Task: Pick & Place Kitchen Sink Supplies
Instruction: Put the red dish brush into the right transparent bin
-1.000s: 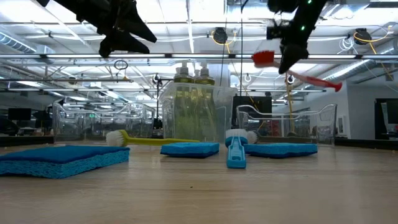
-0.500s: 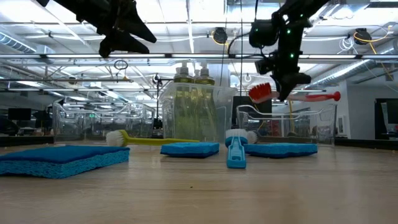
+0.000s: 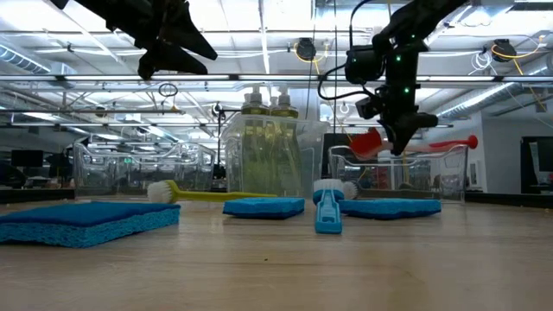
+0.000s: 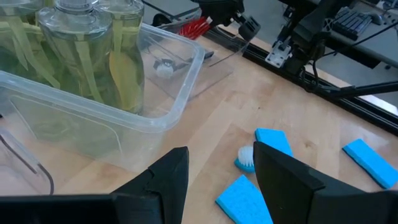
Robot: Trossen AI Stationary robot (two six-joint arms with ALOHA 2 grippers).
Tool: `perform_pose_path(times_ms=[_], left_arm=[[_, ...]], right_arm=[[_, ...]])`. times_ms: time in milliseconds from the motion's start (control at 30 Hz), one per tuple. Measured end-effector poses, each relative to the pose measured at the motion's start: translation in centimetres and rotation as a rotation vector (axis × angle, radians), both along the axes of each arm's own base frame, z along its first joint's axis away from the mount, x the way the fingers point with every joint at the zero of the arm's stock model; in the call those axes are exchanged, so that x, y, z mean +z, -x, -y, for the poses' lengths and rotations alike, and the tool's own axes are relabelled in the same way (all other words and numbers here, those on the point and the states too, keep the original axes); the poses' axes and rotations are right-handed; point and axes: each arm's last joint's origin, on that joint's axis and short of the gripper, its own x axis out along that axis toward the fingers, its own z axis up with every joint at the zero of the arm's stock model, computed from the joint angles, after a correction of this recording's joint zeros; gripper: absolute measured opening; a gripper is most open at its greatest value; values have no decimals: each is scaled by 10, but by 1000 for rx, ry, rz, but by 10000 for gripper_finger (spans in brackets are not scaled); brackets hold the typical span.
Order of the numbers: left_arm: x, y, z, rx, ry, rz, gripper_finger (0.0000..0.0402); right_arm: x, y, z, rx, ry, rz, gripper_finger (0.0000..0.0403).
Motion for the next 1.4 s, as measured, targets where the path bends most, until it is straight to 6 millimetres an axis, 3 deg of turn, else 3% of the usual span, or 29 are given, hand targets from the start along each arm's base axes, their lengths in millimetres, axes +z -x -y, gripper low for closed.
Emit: perform_pose_path(times_ms=[1400], left_arm=[[0,0,0,1,4,2,182]], right_arm=[[0,-6,2,116,-6,50,59]])
